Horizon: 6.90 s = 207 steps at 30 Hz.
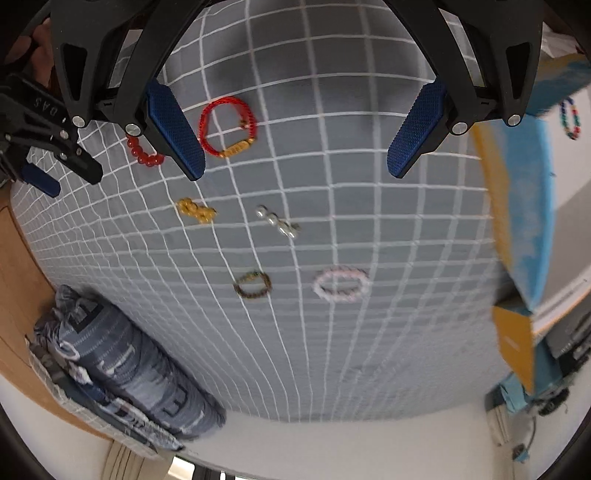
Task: Organize jewelry
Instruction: 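Move both open tools back over the bed toward the remaining bracelets, then grasp the red cord bracelet with the left tool while the right tool grasps the red bead bracelet, then carry both held bracelets toward the white cardboard box, then lower into the box and open the left tool while the right tool releases its bracelet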
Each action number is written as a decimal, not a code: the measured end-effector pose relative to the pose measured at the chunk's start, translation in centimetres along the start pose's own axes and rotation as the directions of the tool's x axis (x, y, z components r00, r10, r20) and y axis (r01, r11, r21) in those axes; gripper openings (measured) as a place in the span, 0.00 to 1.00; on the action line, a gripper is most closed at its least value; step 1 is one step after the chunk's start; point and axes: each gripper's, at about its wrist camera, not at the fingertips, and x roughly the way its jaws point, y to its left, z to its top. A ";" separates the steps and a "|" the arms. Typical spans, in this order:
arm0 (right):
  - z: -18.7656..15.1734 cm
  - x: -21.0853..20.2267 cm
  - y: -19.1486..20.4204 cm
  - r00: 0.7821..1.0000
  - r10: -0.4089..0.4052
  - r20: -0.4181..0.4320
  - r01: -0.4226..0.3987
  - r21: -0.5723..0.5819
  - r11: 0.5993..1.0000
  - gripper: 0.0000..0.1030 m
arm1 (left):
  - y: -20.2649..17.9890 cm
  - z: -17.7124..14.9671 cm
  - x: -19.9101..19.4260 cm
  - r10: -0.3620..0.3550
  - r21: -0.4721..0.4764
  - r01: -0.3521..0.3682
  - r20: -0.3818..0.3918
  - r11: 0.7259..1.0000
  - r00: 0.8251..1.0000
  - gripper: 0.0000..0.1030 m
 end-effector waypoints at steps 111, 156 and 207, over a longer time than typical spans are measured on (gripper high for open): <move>0.5 -0.2 0.4 0.979 0.133 0.153 -0.146 0.078 0.986 0.13 | -1.1 -0.3 -4.4 0.029 0.041 -0.036 0.176 0.998 0.984 0.07; 4.3 -11.4 26.8 0.850 0.379 0.367 -0.312 -0.229 0.922 0.13 | 20.6 -2.4 -19.1 0.354 -0.295 -0.259 0.338 0.920 0.872 0.07; 1.7 -2.3 46.2 0.918 0.333 -0.213 -0.394 -0.413 0.821 0.13 | 36.5 -6.7 -9.8 0.378 -0.441 -0.435 -0.215 0.785 0.900 0.07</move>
